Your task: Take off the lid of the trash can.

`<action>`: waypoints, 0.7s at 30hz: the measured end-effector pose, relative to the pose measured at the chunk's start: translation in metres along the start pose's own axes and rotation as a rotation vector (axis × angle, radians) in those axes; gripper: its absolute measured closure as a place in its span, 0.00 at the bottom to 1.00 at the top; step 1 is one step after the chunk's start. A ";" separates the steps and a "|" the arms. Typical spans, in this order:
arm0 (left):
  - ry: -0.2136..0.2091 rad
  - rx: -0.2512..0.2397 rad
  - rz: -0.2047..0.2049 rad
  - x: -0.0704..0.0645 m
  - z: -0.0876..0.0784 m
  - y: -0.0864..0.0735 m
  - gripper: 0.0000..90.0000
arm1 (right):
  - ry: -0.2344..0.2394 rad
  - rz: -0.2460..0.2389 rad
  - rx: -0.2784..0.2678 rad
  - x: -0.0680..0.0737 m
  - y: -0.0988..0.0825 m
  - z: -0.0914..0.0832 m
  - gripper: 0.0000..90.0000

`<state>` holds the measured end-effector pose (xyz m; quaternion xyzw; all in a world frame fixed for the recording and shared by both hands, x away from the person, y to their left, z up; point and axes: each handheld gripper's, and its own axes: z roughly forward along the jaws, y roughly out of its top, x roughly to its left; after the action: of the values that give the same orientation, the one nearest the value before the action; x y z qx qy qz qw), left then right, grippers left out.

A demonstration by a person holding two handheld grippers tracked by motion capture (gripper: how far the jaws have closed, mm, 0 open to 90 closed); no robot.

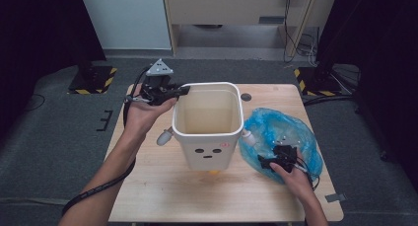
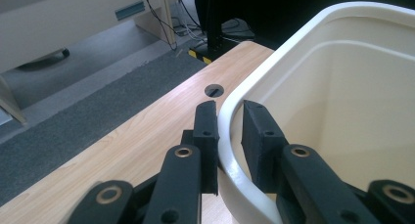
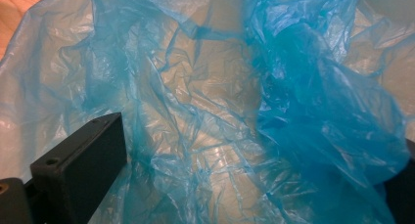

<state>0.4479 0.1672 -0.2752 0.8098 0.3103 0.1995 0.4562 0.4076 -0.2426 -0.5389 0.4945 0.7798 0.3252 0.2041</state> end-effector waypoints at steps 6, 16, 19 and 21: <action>-0.012 0.021 0.020 0.003 0.001 0.004 0.85 | 0.000 0.002 0.000 0.000 -0.001 0.000 0.01; -0.040 0.050 0.042 0.006 0.003 0.010 0.85 | -0.002 0.002 0.000 0.000 -0.001 -0.001 0.01; -0.038 0.066 0.049 0.005 0.003 0.015 0.85 | -0.001 0.004 -0.001 0.001 -0.001 -0.001 0.01; -0.040 0.073 0.044 0.006 0.002 0.016 0.85 | -0.001 0.006 -0.001 0.001 -0.001 -0.001 0.01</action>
<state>0.4583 0.1636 -0.2621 0.8364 0.2903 0.1820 0.4279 0.4057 -0.2426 -0.5389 0.4969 0.7780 0.3260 0.2037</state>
